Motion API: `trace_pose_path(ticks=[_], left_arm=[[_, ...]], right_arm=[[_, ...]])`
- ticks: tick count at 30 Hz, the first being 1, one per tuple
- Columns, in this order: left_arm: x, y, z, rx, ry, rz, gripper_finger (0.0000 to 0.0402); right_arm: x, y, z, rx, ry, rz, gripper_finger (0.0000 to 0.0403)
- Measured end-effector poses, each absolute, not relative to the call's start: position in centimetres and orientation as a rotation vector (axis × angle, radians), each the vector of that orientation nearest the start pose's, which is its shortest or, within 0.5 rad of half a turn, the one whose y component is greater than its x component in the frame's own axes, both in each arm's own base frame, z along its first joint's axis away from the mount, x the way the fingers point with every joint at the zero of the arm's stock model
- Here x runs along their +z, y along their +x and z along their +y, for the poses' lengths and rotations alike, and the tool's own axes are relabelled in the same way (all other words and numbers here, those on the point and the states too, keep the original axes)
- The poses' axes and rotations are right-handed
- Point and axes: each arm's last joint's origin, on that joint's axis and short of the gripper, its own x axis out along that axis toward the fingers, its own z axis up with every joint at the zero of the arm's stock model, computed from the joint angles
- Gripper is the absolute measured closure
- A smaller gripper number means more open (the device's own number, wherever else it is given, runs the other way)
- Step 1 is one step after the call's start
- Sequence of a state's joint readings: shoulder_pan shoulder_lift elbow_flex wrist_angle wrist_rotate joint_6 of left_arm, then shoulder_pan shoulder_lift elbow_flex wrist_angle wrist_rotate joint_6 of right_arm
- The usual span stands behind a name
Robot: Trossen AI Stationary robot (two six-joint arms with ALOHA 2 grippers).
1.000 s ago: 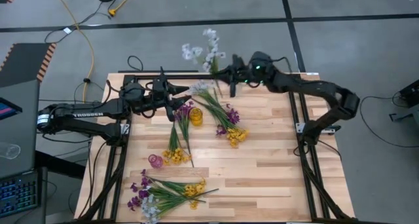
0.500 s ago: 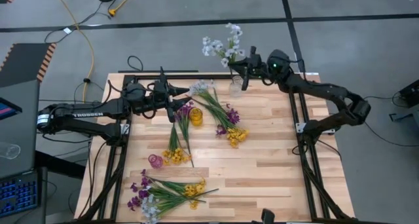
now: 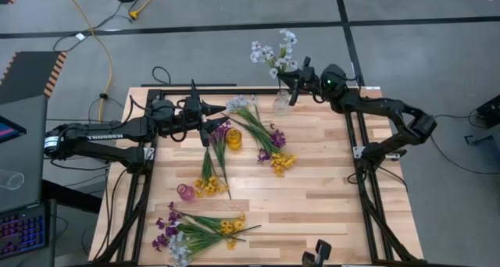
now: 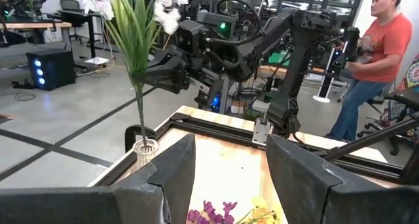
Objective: Sort flowers into vase by color
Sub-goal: Put the middle white flowers into the transparent vase
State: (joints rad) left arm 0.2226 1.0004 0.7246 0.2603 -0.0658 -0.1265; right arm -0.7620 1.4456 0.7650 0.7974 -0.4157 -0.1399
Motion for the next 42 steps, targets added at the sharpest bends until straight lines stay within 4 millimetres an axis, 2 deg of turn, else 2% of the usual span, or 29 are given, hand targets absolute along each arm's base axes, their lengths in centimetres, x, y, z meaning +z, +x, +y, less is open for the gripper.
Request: trace_pose_path(ticks=[18, 23, 33, 42], left_arm=[[31.5, 22.0, 5.2, 0.291, -0.125, -0.002, 0.0228], [31.5, 22.0, 5.2, 0.291, -0.125, -0.001, 0.0228], [31.4, 22.0, 5.2, 0.291, -0.127, 0.012, 0.0228], [31.3, 22.0, 5.2, 0.292, -0.128, 0.018, 0.0228]], right_arm=[[25.2, 23.2, -20.6, -0.389, -0.209, 0.088, 0.0368], [23.6, 23.8, -21.2, -0.384, -0.184, 0.126, 0.0368], [20.7, 25.2, -22.5, -0.388, -0.169, 0.089, 0.0368], [20.3, 25.3, -22.6, -0.388, -0.135, 0.093, 0.0356]])
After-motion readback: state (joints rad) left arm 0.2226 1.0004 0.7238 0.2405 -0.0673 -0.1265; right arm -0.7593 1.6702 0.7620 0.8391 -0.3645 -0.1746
